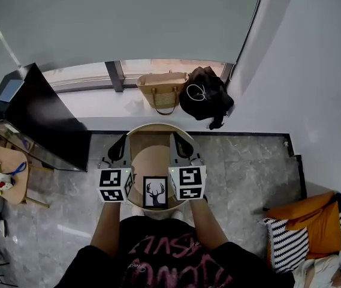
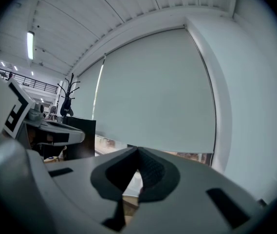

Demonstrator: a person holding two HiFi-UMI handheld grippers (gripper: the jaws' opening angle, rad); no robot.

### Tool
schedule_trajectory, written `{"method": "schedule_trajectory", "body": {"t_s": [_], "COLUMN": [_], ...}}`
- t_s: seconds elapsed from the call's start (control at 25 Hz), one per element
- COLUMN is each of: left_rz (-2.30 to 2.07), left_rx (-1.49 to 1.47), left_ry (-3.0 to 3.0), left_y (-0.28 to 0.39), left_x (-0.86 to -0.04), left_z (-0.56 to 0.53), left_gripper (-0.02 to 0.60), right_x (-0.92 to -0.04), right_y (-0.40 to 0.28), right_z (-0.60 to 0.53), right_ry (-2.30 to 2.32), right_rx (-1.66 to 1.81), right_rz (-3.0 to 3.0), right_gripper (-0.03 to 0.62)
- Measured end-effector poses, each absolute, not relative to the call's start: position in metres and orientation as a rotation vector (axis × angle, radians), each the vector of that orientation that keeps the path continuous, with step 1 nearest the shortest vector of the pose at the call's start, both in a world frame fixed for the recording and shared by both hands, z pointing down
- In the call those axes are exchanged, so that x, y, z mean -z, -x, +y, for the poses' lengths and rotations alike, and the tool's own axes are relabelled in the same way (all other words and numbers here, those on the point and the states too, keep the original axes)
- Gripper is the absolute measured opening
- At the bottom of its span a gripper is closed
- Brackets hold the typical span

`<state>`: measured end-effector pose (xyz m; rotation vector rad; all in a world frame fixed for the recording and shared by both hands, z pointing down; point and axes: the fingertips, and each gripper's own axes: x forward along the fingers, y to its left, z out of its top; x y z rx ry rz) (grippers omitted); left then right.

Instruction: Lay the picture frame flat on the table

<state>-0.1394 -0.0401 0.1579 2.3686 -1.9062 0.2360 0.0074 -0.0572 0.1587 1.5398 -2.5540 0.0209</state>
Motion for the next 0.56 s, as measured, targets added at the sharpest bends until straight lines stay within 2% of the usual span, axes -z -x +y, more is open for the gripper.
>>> {"method": "schedule_trajectory", "body": {"t_s": [0.56], "left_rz": [-1.940], "left_rx": [-0.183], "left_ry": [-2.416], "left_y": [0.138], "left_x": [-0.132], "left_z": [-0.038], "left_gripper": [0.009], "right_x": [-0.137], "right_y": [-0.013], "right_z": [-0.052], "right_ry": [-1.593], "right_rx": [0.030], "right_rz": [-2.563], "right_gripper": [0.020]}}
